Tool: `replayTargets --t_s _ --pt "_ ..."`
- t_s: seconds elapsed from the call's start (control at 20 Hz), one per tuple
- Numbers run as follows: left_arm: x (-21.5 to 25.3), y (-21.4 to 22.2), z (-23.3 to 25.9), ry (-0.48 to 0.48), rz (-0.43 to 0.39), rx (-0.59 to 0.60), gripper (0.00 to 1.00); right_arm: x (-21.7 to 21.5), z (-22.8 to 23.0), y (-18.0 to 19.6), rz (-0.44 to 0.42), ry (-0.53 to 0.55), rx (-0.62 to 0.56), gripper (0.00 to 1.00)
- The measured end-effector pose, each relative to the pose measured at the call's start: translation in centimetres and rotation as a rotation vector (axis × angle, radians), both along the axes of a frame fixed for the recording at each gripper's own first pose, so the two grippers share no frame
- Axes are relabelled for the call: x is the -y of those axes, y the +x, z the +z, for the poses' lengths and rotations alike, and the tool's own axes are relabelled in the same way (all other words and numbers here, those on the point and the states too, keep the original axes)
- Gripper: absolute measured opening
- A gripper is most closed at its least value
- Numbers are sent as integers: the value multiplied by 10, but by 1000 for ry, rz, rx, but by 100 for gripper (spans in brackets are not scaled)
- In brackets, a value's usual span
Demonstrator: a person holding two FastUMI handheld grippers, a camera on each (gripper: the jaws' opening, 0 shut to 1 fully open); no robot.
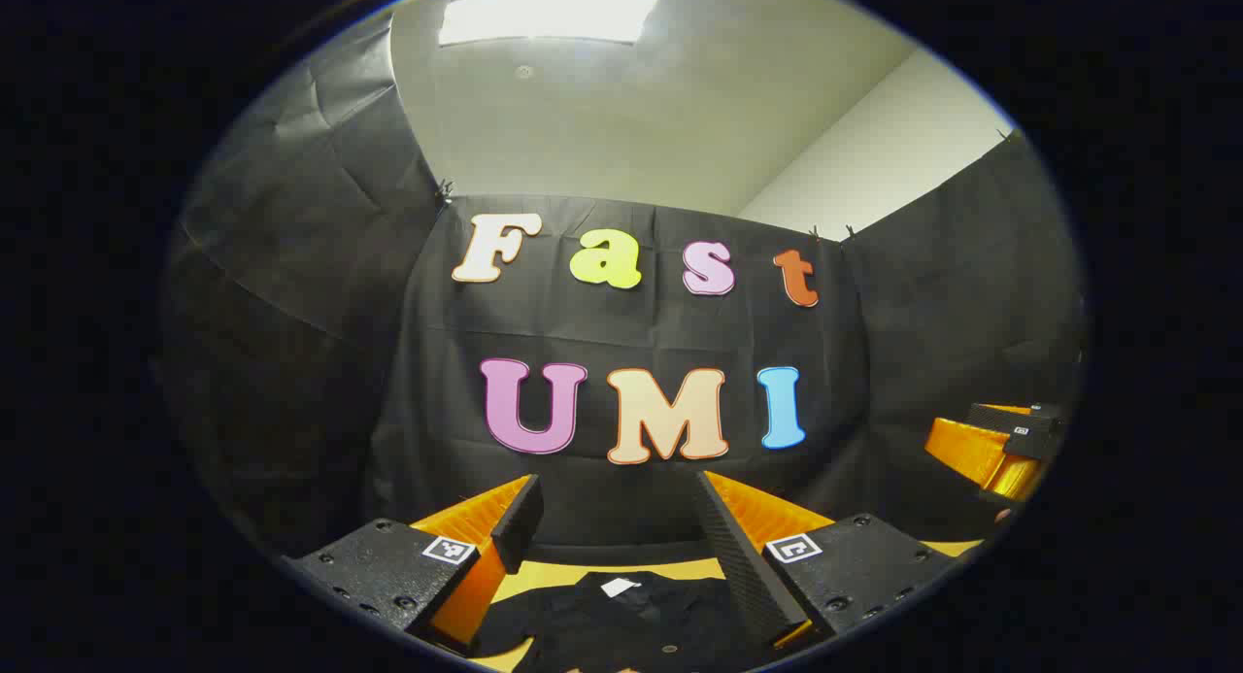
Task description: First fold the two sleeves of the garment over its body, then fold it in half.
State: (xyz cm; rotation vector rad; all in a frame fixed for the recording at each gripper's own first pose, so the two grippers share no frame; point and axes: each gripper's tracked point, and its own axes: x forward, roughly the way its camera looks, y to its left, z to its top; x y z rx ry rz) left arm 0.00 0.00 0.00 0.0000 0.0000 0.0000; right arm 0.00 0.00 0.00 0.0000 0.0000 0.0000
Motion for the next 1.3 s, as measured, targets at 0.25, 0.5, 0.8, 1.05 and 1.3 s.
replayTargets --t_s 0.25,0.5,0.8,1.05,1.3 --pt "-15 -1 -7 0 -30 -9 92 -14 5 -3 -33 -31 41 95" --pt "-28 -2 -13 -41 -24 -21 92 -24 6 -11 -56 -50 67 95" --pt "-33 -6 -12 -40 42 -26 92 -19 -12 -4 0 -28 7 99" --pt "-35 -12 -13 -21 68 -38 92 -8 -18 -2 21 -7 -19 96" --pt "-45 -18 -11 2 101 -37 92 -11 -23 -1 53 -27 -25 96"
